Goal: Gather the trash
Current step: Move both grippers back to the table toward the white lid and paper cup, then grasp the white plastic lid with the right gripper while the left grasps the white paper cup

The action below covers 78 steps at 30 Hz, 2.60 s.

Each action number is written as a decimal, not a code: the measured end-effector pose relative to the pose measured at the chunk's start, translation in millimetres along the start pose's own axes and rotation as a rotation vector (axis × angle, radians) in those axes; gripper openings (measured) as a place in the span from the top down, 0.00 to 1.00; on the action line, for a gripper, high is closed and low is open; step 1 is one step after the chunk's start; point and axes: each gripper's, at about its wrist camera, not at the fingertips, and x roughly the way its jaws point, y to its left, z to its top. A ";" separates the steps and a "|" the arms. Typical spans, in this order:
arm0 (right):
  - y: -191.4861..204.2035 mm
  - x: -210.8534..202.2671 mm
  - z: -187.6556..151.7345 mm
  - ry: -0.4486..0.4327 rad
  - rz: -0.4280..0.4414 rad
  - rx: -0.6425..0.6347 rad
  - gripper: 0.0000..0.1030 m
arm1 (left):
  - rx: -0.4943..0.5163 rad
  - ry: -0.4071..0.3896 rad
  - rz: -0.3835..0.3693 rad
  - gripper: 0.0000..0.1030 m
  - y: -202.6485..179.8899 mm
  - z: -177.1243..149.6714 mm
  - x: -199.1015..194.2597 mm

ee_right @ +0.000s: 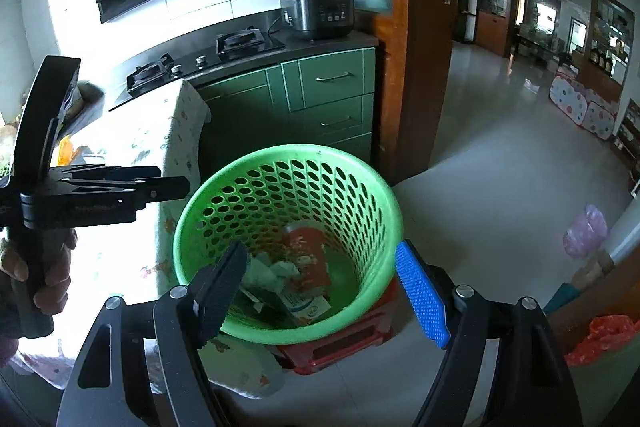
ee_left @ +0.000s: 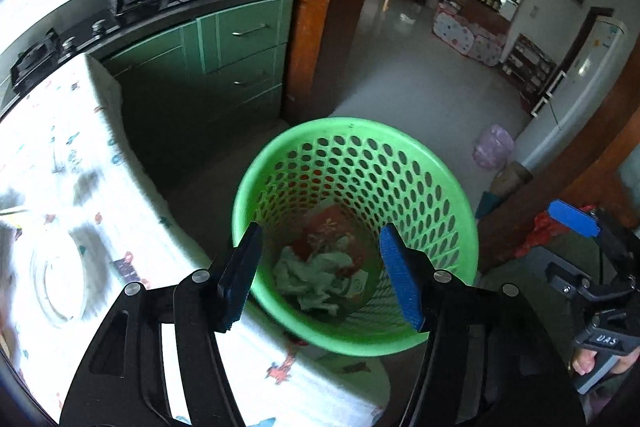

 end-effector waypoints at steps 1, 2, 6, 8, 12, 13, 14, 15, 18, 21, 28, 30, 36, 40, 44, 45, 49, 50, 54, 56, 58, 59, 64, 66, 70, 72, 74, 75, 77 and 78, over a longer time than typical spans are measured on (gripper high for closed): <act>1.5 0.5 0.7 -0.002 0.002 -0.002 0.28 | -0.007 -0.005 0.006 0.41 4.0 -1.4 -3.8; 4.3 1.3 1.7 -0.003 0.007 -0.005 0.28 | -0.017 -0.012 0.017 0.41 9.5 -3.0 -8.4; 17.6 6.6 6.9 -0.004 0.033 -0.023 0.28 | -0.052 -0.035 0.051 0.41 29.7 -8.6 -25.5; 27.2 9.0 9.5 -0.006 0.049 -0.036 0.28 | -0.073 -0.045 0.076 0.41 40.8 -11.9 -33.6; 48.8 14.8 13.5 -0.003 0.083 -0.069 0.28 | -0.118 -0.062 0.111 0.41 64.1 -21.3 -50.3; 56.0 17.1 14.8 -0.001 0.094 -0.078 0.28 | -0.129 -0.065 0.121 0.41 69.7 -23.6 -54.0; 61.8 19.2 16.2 0.001 0.103 -0.086 0.28 | -0.141 -0.069 0.139 0.41 77.6 -27.8 -59.0; 67.5 21.1 16.9 0.003 0.113 -0.094 0.28 | -0.149 -0.073 0.150 0.41 82.7 -30.7 -62.7; 83.4 26.7 20.2 0.009 0.138 -0.118 0.28 | -0.177 -0.079 0.180 0.41 98.6 -40.3 -73.8; 103.9 33.9 24.6 0.017 0.168 -0.148 0.29 | -0.208 -0.087 0.215 0.41 116.9 -51.2 -86.9; 149.7 49.3 32.1 0.034 0.234 -0.207 0.31 | -0.303 -0.108 0.285 0.41 166.6 -74.3 -116.4; 160.7 53.4 33.7 0.041 0.249 -0.221 0.34 | -0.334 -0.116 0.304 0.41 182.2 -82.2 -125.6; 194.1 68.1 38.9 0.061 0.291 -0.255 0.38 | -0.410 -0.135 0.372 0.41 223.4 -105.1 -152.1; 215.1 79.3 41.9 0.077 0.314 -0.268 0.41 | -0.456 -0.150 0.414 0.41 246.7 -119.5 -169.2; 238.3 93.7 45.2 0.098 0.336 -0.279 0.48 | -0.505 -0.164 0.463 0.41 270.9 -136.4 -187.0; 243.6 97.7 45.5 0.103 0.338 -0.283 0.48 | -0.513 -0.166 0.471 0.41 274.8 -138.7 -189.2; 262.5 112.8 45.4 0.122 0.349 -0.297 0.52 | -0.562 -0.178 0.513 0.41 298.3 -156.4 -204.2; 268.5 118.2 45.6 0.130 0.352 -0.300 0.53 | -0.571 -0.179 0.519 0.41 302.9 -160.0 -206.7; 282.1 134.3 46.1 0.146 0.348 -0.304 0.57 | -0.611 -0.174 0.539 0.40 324.6 -174.2 -215.7; 287.7 144.2 47.0 0.161 0.346 -0.295 0.58 | -0.625 -0.170 0.542 0.39 332.3 -179.5 -217.2; 291.6 151.9 47.7 0.174 0.345 -0.282 0.58 | -0.634 -0.168 0.540 0.39 337.6 -183.7 -217.5; 292.1 155.0 48.4 0.179 0.344 -0.277 0.59 | -0.636 -0.165 0.536 0.39 340.5 -185.5 -217.1; 299.5 169.5 50.9 0.198 0.330 -0.269 0.63 | -0.640 -0.148 0.512 0.37 352.2 -190.0 -210.7; 301.7 176.2 52.0 0.204 0.318 -0.265 0.64 | -0.643 -0.144 0.493 0.37 356.2 -190.8 -207.6; 301.5 186.7 53.5 0.219 0.308 -0.243 0.66 | -0.639 -0.127 0.471 0.37 360.9 -192.7 -200.2; 302.8 189.9 53.5 0.223 0.304 -0.240 0.69 | -0.641 -0.118 0.456 0.36 363.3 -193.5 -196.1; 303.5 193.1 53.3 0.229 0.301 -0.238 0.73 | -0.646 -0.127 0.444 0.36 366.1 -193.4 -195.8; 303.7 194.6 53.3 0.232 0.301 -0.236 0.74 | -0.649 -0.129 0.436 0.36 367.4 -193.0 -195.4; 303.6 195.8 52.7 0.234 0.303 -0.235 0.77 | -0.656 -0.132 0.413 0.36 369.4 -192.1 -194.0; 303.5 195.6 52.7 0.232 0.306 -0.234 0.80 | -0.659 -0.134 0.402 0.36 369.8 -191.8 -193.3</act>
